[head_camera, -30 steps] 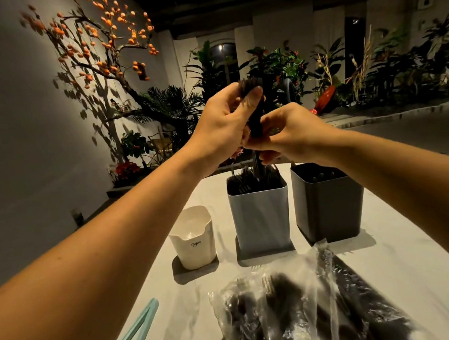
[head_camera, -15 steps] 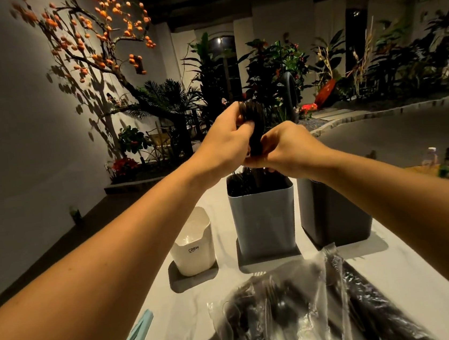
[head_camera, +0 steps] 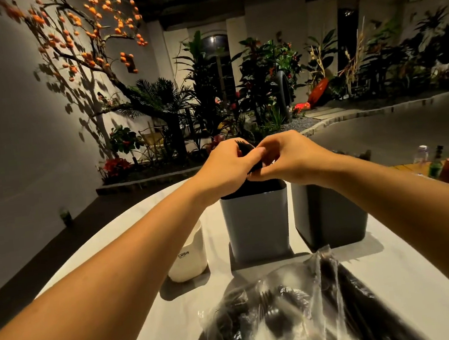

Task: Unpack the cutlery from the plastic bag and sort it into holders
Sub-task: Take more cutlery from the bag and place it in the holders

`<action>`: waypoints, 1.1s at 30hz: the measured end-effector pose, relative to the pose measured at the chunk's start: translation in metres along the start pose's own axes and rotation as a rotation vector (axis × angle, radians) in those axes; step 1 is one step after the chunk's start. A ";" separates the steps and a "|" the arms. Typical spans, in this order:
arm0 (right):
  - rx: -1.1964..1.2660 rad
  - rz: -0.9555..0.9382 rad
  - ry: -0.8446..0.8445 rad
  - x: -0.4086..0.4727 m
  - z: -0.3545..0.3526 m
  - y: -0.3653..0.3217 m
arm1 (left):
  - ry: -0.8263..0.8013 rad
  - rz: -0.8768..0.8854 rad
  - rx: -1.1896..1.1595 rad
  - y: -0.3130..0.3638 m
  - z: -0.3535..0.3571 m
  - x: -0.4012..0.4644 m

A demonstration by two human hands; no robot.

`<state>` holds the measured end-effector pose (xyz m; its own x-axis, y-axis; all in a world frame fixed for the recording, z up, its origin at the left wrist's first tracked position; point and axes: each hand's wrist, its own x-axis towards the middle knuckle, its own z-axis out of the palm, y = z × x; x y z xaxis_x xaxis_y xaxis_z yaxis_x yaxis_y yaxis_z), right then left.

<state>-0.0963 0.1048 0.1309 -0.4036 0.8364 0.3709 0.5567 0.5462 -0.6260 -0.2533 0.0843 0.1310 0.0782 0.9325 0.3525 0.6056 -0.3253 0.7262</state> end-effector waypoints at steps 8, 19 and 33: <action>0.018 -0.035 0.004 -0.006 -0.006 0.004 | 0.085 0.055 0.137 -0.007 0.004 -0.001; -0.307 -0.355 0.151 -0.026 0.007 0.009 | 0.178 0.250 0.436 -0.019 0.019 -0.007; -0.219 -0.102 0.098 -0.030 0.003 0.003 | -0.150 0.174 0.556 -0.040 0.023 -0.018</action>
<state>-0.0847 0.0811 0.1156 -0.3997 0.7711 0.4956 0.6648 0.6161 -0.4224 -0.2606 0.0845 0.0820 0.3001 0.8979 0.3221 0.8942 -0.3824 0.2329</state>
